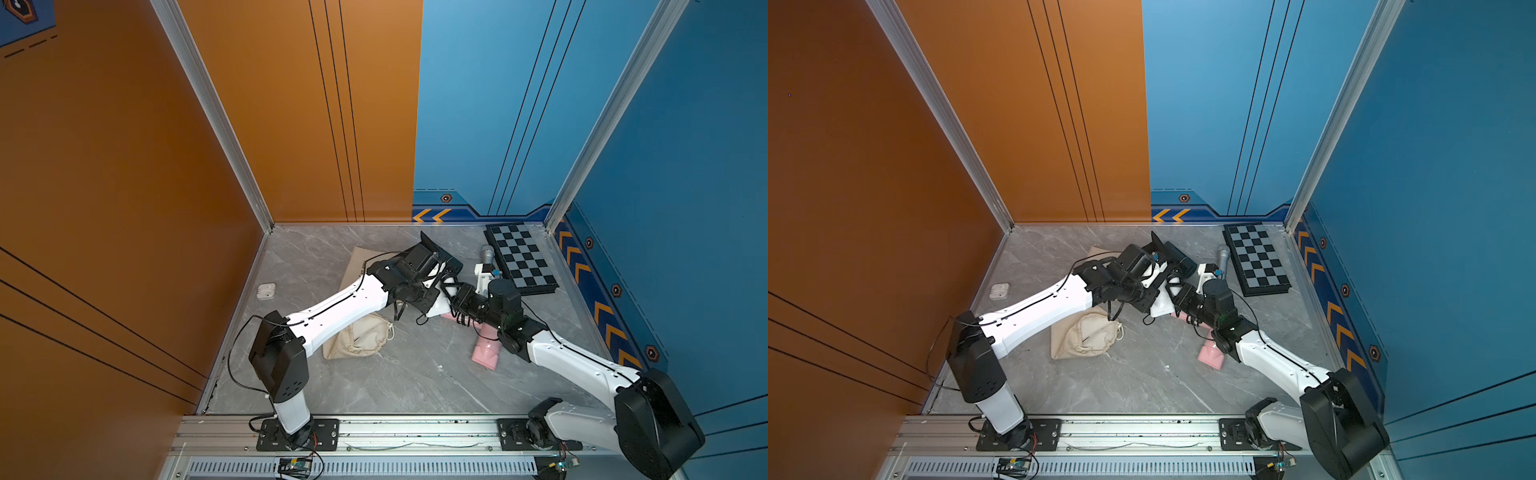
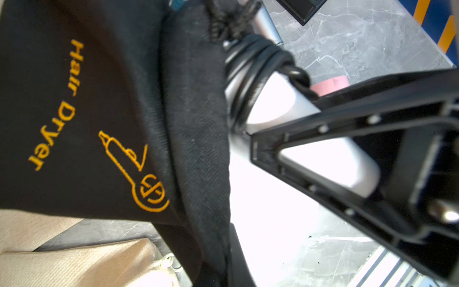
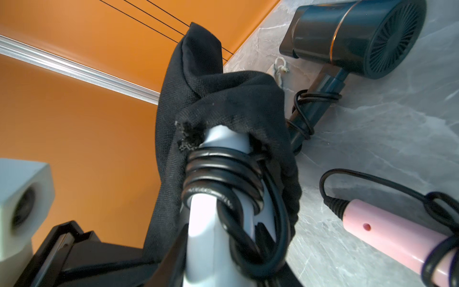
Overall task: Pack away hair dryers
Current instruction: Place the hair dryer in the drawstring bag.
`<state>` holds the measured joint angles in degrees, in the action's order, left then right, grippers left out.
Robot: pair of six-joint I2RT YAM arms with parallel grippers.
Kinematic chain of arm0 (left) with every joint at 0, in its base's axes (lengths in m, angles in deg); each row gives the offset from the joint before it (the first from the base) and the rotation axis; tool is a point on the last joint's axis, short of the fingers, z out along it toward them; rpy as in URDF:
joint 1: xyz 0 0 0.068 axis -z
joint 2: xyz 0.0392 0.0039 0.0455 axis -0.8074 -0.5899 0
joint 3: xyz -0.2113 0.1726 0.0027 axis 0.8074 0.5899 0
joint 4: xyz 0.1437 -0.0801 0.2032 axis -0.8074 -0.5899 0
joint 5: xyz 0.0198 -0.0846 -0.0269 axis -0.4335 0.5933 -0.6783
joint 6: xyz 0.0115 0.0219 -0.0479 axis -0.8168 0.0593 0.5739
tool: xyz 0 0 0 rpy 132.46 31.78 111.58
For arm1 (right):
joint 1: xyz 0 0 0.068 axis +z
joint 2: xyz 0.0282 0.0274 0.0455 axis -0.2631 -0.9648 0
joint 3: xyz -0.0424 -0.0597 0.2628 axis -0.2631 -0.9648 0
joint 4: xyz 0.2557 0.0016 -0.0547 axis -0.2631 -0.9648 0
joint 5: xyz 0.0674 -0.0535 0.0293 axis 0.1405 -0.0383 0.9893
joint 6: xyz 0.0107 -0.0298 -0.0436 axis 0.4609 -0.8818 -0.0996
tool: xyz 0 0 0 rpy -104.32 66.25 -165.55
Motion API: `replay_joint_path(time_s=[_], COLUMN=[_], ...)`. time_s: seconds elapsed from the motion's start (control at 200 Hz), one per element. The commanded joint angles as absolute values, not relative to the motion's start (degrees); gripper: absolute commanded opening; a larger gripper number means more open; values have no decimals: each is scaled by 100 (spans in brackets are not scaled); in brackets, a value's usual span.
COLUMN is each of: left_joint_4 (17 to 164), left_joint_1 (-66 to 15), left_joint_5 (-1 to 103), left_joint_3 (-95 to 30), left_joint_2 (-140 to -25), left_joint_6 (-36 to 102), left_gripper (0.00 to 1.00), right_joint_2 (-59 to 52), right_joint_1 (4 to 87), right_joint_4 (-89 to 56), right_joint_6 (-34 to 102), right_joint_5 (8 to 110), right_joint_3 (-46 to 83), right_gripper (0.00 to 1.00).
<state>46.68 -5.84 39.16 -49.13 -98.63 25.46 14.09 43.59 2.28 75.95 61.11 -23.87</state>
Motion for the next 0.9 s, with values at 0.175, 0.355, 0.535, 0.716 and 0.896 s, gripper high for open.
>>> replay_joint_path(time_s=[0.175,0.355,0.535,0.716,0.896], left_joint_4=[4501,4505,4509,4677,4808], left_joint_1=[-533,-572,-609,-710,-976], left_joint_5=[3893,3962,3951,3812,3783], left_joint_3=[-5286,-5361,-5013,-4609,-4494], left_joint_2=[-9744,-9829,-9880,-9769,-9584], left_joint_6=[2573,2566,2660,2729,2779], left_gripper=[0,0,0,0,0], right_joint_2=[1058,1058,981,712,726], right_joint_1=[4501,4505,4479,4579,4797], right_joint_4=[60,-129,-374,-483,-430], right_joint_6=[7408,7505,7554,7307,7162], right_joint_5=[6124,6266,6586,6975,7010], right_joint_3=[-1966,-1820,-1590,-1596,-1935], right_gripper=[35,37,37,37,37])
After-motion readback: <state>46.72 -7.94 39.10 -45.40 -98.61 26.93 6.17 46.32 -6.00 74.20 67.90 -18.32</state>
